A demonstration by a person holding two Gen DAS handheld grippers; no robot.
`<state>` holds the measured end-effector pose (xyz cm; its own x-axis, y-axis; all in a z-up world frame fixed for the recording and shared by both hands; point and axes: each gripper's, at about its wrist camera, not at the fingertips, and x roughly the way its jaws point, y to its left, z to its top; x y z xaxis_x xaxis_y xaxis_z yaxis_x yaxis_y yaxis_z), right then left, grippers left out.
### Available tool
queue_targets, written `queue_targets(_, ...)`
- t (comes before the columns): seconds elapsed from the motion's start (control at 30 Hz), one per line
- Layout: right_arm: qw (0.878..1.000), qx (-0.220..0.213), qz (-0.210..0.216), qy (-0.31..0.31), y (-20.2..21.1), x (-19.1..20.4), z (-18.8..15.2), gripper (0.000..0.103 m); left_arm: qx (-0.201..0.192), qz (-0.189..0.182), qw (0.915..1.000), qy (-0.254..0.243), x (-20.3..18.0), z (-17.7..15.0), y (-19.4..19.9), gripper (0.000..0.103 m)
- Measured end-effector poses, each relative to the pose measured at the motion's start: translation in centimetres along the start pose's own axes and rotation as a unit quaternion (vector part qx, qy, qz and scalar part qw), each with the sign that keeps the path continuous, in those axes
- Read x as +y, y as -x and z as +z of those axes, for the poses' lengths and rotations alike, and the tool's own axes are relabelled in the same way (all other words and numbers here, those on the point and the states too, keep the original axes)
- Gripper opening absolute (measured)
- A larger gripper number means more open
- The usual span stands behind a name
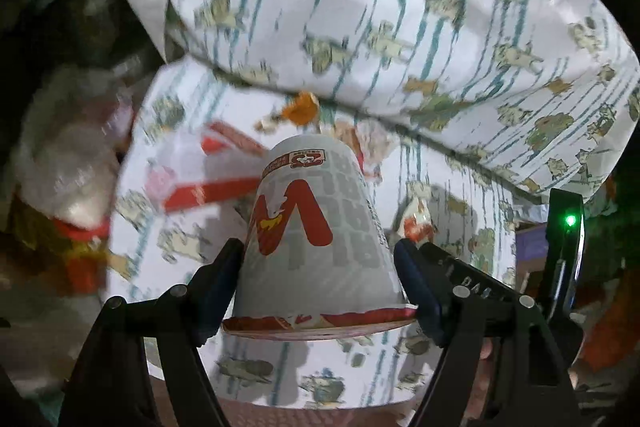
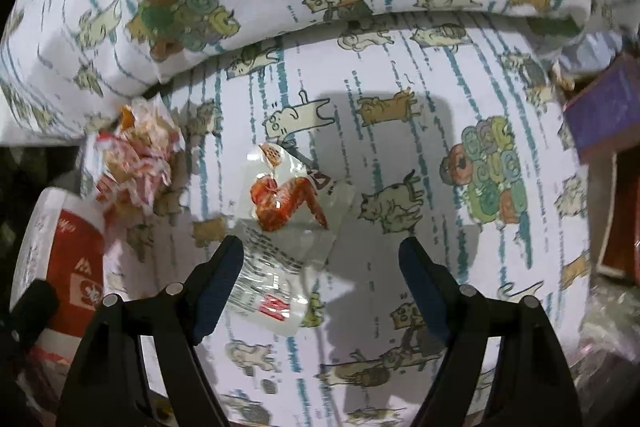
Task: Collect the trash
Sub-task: 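Close the right tool on the clear chicken-wing snack packet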
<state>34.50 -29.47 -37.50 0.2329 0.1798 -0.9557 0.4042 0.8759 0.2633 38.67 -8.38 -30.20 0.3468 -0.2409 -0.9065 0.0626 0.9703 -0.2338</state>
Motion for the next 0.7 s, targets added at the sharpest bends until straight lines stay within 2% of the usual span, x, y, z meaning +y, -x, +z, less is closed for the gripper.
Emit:
queue_targets(0.1,0.999,0.000,0.024,-0.031,0.1,-0.4,0.7,0.082,-0.031,0.024,0.9990,-0.020,0.1,0.2,1.3,0.078)
queue_targets(0.2,0.998,0.007,0.028,-0.048,-0.8,0.0,1.5,0.082,-0.046,0.024,0.9985,-0.019,1.0,0.4,2.1,0.078)
queue_targets(0.3,0.998,0.012,0.011,-0.059,-2.1,0.4,1.4,0.082,-0.052,0.023,0.9984,-0.008,2.4,0.5,2.4,0.078)
queue_targets(0.43,0.995,-0.021,-0.011,-0.094,-3.1,0.7,0.7,0.085,-0.043,0.043,0.9981,-0.009,3.6,0.7,1.9,0.078)
queue_targets(0.57,0.997,-0.025,-0.043,-0.056,-4.2,2.9,0.7,0.088,-0.043,0.048,0.9979,-0.010,4.4,0.7,2.5,0.078)
queue_targets(0.7,0.994,-0.016,-0.106,-0.019,-5.2,4.9,0.3,0.090,-0.053,0.054,0.9970,-0.014,4.7,0.8,3.4,0.078)
